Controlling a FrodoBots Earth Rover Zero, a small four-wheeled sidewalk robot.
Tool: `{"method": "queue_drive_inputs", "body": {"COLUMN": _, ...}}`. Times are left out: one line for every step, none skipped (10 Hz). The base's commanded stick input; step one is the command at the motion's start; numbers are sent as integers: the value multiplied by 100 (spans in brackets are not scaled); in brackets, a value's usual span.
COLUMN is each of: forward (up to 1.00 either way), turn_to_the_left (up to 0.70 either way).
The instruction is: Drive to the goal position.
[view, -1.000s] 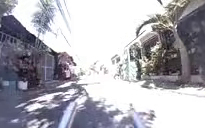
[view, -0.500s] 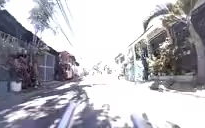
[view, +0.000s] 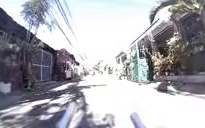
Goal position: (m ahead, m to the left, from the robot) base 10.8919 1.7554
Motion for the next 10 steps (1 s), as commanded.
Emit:
{"method": "queue_drive_inputs", "body": {"forward": 100, "turn_to_the_left": -20}}
{"method": "queue_drive_inputs", "body": {"forward": 100, "turn_to_the_left": -8}}
{"method": "queue_drive_inputs", "body": {"forward": 100, "turn_to_the_left": 1}}
{"method": "queue_drive_inputs", "body": {"forward": 100, "turn_to_the_left": 13}}
{"method": "queue_drive_inputs", "body": {"forward": 100, "turn_to_the_left": 7}}
{"method": "queue_drive_inputs", "body": {"forward": 100, "turn_to_the_left": 10}}
{"method": "queue_drive_inputs", "body": {"forward": 100, "turn_to_the_left": 7}}
{"method": "queue_drive_inputs", "body": {"forward": 100, "turn_to_the_left": 8}}
{"method": "queue_drive_inputs", "body": {"forward": 100, "turn_to_the_left": 3}}
{"method": "queue_drive_inputs", "body": {"forward": 100, "turn_to_the_left": 10}}
